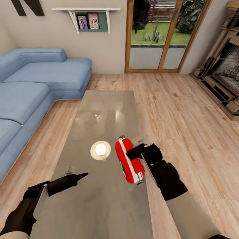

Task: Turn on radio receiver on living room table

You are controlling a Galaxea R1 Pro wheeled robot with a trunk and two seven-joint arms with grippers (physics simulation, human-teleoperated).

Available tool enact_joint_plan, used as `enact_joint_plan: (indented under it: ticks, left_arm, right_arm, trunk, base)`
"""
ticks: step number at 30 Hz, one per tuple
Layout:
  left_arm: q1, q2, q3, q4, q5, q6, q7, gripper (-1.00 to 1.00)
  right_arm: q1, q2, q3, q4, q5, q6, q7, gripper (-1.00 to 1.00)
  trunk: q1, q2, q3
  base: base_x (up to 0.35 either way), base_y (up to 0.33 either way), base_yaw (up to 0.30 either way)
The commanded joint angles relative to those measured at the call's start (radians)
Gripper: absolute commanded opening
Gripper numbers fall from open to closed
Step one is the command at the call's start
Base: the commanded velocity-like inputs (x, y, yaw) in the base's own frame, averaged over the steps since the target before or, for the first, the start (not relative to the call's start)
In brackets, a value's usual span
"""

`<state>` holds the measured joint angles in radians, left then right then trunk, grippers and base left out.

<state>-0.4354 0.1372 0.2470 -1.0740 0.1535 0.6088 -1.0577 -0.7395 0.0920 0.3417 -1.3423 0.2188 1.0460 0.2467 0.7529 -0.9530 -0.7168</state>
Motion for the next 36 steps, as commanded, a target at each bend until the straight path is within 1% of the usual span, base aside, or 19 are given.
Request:
enact_joint_plan:
  ticks: [1, 2, 3, 5, 9, 14, 15, 16, 17, 19, 21, 23, 26, 33, 34, 36]
  left_arm:
    - [0.000, 0.005, 0.005, 0.003, 0.000, 0.000, 0.000, -1.00]
    - [0.000, 0.010, 0.010, 0.005, 0.000, 0.000, -0.001, -1.00]
    - [0.000, 0.013, 0.013, 0.007, 0.000, 0.000, -0.001, -1.00]
    - [0.000, 0.014, 0.015, 0.008, -0.001, 0.000, -0.001, -1.00]
    - [0.000, 0.013, 0.014, 0.008, -0.002, 0.000, -0.001, -1.00]
    - [0.000, 0.013, 0.014, 0.008, -0.002, 0.000, -0.001, -1.00]
    - [0.006, 0.014, 0.014, 0.002, -0.004, -0.003, 0.001, -1.00]
    - [0.006, 0.014, 0.014, -0.004, -0.004, -0.003, 0.001, -1.00]
    - [0.006, 0.014, 0.014, -0.009, -0.004, -0.003, 0.001, -1.00]
    - [0.007, 0.016, 0.017, -0.021, -0.004, -0.005, 0.001, -1.00]
    - [0.007, 0.016, 0.018, -0.032, -0.003, -0.009, 0.001, -1.00]
    - [0.007, 0.016, 0.018, -0.034, -0.003, -0.012, 0.000, -1.00]
    - [0.007, 0.016, 0.017, -0.035, -0.002, -0.013, -0.005, -1.00]
    - [0.007, 0.016, 0.011, -0.066, -0.007, -0.011, 0.001, -1.00]
    - [0.007, 0.016, 0.013, -0.075, -0.008, -0.006, 0.002, -1.00]
    - [0.007, 0.016, 0.015, -0.077, -0.009, 0.005, 0.002, -1.00]
  right_arm:
    - [0.000, 0.015, 0.000, 0.002, -0.011, 0.001, 0.000, -1.00]
    - [0.000, 0.029, 0.000, 0.004, -0.012, 0.001, 0.000, -1.00]
    - [0.000, 0.037, 0.000, 0.005, -0.014, 0.001, 0.004, -1.00]
    - [0.000, 0.045, 0.000, 0.012, -0.020, 0.001, 0.011, -1.00]
    - [0.000, 0.050, 0.000, 0.042, -0.020, 0.001, 0.012, -1.00]
    - [0.000, 0.056, 0.000, 0.055, -0.024, 0.001, 0.014, -1.00]
    - [0.006, 0.062, 0.006, 0.049, -0.016, 0.001, 0.020, -1.00]
    - [0.012, 0.067, 0.000, 0.044, -0.011, 0.001, 0.021, -1.00]
    - [0.018, 0.069, -0.006, 0.038, -0.015, 0.001, 0.021, -1.00]
    - [0.029, 0.060, -0.017, 0.047, -0.019, 0.001, 0.020, -1.00]
    - [0.042, 0.048, -0.019, 0.061, -0.012, 0.001, 0.021, -1.00]
    - [0.054, 0.037, -0.019, 0.062, 0.004, 0.001, 0.020, -1.00]
    - [0.071, 0.035, -0.018, 0.051, 0.015, 0.001, 0.020, -1.00]
    - [0.113, 0.034, -0.019, 0.034, 0.000, 0.001, 0.021, -1.00]
    - [0.157, 0.033, -0.020, 0.030, -0.015, 0.001, 0.021, -1.00]
    - [0.158, 0.032, -0.021, 0.018, -0.017, 0.001, 0.022, -1.00]
  trunk:
    - [0.000, 0.000, 0.000]
    - [0.000, 0.000, 0.000]
    - [0.000, 0.000, 0.000]
    - [0.000, 0.000, 0.000]
    - [0.000, 0.000, 0.000]
    - [0.000, 0.000, 0.000]
    - [0.000, 0.000, 0.000]
    - [0.000, 0.000, 0.000]
    - [0.000, 0.000, 0.000]
    - [0.000, 0.000, 0.000]
    - [0.000, 0.000, 0.000]
    - [0.000, 0.000, 0.000]
    - [0.000, 0.000, 0.000]
    - [0.000, 0.000, 0.000]
    - [0.000, 0.000, 0.000]
    - [0.000, 0.000, 0.000]
  base:
    - [0.000, 0.000, 0.000]
    - [0.000, 0.000, 0.000]
    - [0.000, 0.000, 0.000]
    - [0.000, 0.000, 0.000]
    - [0.000, 0.000, 0.000]
    - [0.000, 0.000, 0.000]
    - [0.000, 0.000, 0.000]
    - [0.000, 0.000, 0.000]
    - [0.000, 0.000, 0.000]
    - [0.000, 0.000, 0.000]
    - [0.000, 0.000, 0.000]
    - [0.000, 0.000, 0.000]
    - [0.000, 0.000, 0.000]
    - [0.000, 0.000, 0.000]
    - [0.000, 0.000, 0.000]
    - [0.000, 0.000, 0.000]
